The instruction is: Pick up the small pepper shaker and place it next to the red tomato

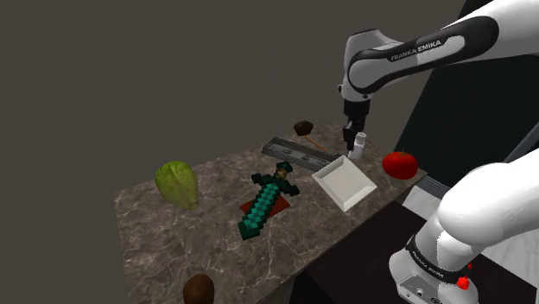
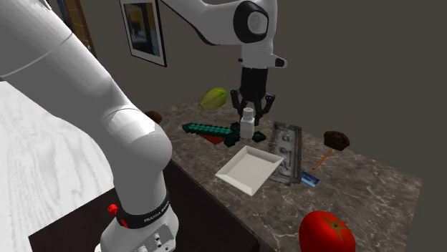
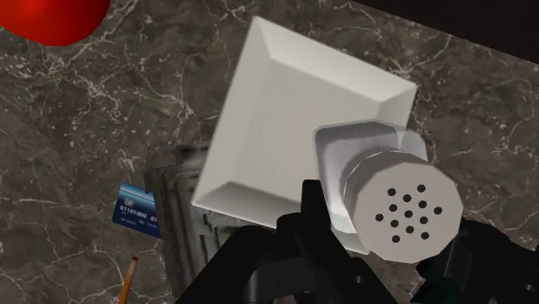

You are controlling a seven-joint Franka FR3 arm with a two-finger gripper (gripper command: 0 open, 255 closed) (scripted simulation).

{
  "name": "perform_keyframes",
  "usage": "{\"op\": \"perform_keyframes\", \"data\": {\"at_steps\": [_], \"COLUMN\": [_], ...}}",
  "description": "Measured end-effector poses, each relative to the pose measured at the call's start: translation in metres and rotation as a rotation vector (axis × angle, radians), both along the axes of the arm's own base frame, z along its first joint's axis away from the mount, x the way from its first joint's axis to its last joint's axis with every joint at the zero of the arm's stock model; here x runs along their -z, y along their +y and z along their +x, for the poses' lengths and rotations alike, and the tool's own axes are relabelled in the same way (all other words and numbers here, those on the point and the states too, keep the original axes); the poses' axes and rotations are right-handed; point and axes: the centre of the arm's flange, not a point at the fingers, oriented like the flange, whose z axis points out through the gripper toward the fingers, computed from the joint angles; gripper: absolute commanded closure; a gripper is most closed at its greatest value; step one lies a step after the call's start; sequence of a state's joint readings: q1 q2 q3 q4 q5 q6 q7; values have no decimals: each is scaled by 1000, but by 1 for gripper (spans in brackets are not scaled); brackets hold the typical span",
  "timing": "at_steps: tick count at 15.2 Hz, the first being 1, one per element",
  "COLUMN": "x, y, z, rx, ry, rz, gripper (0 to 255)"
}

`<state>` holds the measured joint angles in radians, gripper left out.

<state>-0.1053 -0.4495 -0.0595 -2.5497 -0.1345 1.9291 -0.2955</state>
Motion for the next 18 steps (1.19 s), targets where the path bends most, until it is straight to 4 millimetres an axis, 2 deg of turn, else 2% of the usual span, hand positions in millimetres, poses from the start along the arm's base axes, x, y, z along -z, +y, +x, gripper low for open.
{"op": "perform_keyframes", "data": {"at_steps": [8,13,15,18], "x": [-1,1,6,21], "y": [-105,-172,-184,-189], "z": [-7,-19,-19,-19], "rx": [0,0,0,-1], "ry": [-1,0,0,0], "rz": [0,1,1,0], "gripper": [255,255,255,255]}}
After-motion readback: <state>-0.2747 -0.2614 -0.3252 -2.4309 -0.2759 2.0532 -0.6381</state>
